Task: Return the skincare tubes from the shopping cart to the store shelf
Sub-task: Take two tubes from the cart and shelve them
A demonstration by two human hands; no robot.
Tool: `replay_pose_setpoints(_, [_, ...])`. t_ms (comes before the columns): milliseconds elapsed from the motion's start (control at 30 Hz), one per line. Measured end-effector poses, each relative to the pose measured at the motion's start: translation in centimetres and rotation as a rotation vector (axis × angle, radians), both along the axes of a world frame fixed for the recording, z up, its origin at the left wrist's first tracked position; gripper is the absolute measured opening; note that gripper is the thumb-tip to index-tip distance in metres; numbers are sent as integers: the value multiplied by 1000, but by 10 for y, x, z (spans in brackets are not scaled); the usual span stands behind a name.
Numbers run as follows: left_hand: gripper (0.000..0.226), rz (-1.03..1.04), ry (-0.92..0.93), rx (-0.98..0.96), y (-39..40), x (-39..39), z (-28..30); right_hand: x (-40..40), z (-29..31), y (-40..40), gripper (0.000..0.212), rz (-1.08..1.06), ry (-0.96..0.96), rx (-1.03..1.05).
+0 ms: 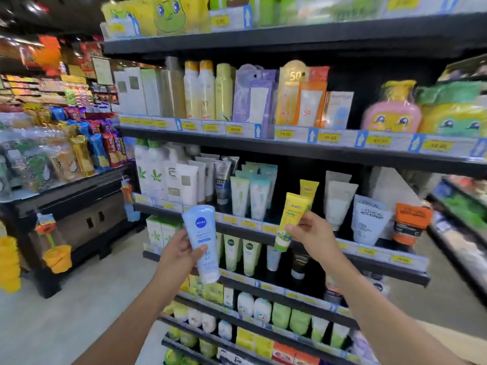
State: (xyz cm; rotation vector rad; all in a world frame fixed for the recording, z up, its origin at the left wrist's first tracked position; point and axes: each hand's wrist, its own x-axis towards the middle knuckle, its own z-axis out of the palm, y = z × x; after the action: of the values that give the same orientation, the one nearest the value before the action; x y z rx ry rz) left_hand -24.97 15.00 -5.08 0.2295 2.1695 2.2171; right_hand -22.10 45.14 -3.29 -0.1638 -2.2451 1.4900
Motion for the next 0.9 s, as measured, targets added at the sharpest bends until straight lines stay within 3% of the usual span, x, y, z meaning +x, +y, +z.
replay_pose_setpoints(400, [35, -166, 20, 48, 45, -47, 13, -18, 33, 52, 27, -425, 156, 74])
replay_pose_setpoints(667, [30, -160, 27, 18, 44, -52, 12, -56, 8, 61, 28, -323, -37, 215])
replay_pose_setpoints(900, [31, -47, 4, -1, 25, -50, -4, -72, -12, 61, 31, -281, -68, 243])
